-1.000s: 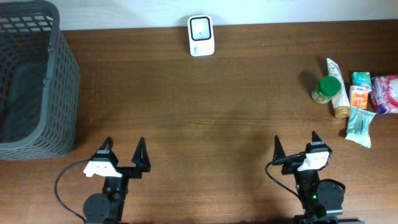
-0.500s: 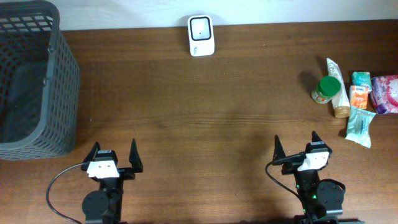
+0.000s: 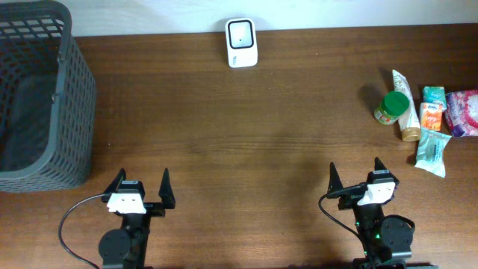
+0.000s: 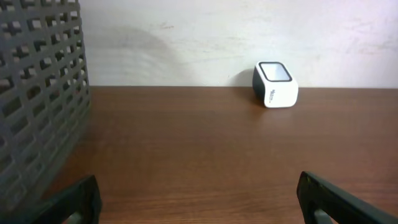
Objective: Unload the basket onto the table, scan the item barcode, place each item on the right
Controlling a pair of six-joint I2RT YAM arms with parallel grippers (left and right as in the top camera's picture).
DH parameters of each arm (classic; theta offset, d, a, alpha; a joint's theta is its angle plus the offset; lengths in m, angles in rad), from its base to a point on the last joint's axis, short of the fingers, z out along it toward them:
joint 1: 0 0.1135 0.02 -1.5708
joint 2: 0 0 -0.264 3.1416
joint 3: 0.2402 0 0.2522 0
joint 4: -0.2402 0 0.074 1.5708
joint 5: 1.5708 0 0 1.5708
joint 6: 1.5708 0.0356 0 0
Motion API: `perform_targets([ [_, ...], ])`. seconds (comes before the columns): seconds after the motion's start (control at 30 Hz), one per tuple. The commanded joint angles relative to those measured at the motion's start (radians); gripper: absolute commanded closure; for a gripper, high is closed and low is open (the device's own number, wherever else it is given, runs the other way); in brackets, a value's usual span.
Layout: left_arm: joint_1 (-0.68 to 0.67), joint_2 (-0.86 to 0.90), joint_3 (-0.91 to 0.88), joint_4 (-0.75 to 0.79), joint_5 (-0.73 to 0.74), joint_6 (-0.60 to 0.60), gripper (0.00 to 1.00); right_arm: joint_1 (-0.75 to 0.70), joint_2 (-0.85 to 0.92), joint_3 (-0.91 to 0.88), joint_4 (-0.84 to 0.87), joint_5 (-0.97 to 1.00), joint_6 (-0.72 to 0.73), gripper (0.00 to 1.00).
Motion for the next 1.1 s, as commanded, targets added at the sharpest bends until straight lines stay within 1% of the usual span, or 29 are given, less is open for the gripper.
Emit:
perform_targets([
  [0.0, 0.002, -0.01, -0.005, -0.003, 0.029, -0.113, 0.01, 0.004, -0.007, -0.009, -0.001, 0.004, 0.003, 0.01],
  [0.07, 0.0, -0.01, -0.005, -0.004, 0.023, -0.111, 0.01, 0.004, -0.007, -0.009, 0.0, 0.004, 0.003, 0.01],
  [0.17, -0.035, -0.01, -0.005, -0.005, 0.007, -0.031, 0.01, 0.004, -0.007, -0.009, -0.001, 0.004, 0.003, 0.01],
  [0.33, -0.036, -0.011, -0.005, -0.005, 0.006, -0.025, 0.01, 0.004, -0.007, -0.009, -0.001, 0.004, 0.003, 0.01],
  [0.5, -0.034, -0.011, -0.006, -0.009, -0.037, -0.022, 0.01, 0.004, -0.007, -0.009, -0.001, 0.004, 0.003, 0.01],
  [0.63, -0.034, -0.011, -0.006, -0.009, -0.046, -0.003, 0.01, 0.004, -0.007, -0.009, -0.001, 0.004, 0.003, 0.01],
  [0.77, -0.034, -0.011, -0.006, -0.01, -0.051, 0.045, 0.01, 0.004, -0.007, -0.009, -0.001, 0.004, 0.003, 0.01],
  [1.07, -0.034, -0.01, -0.006, -0.008, -0.05, 0.045, 0.01, 0.004, -0.007, -0.009, -0.001, 0.004, 0.003, 0.01],
])
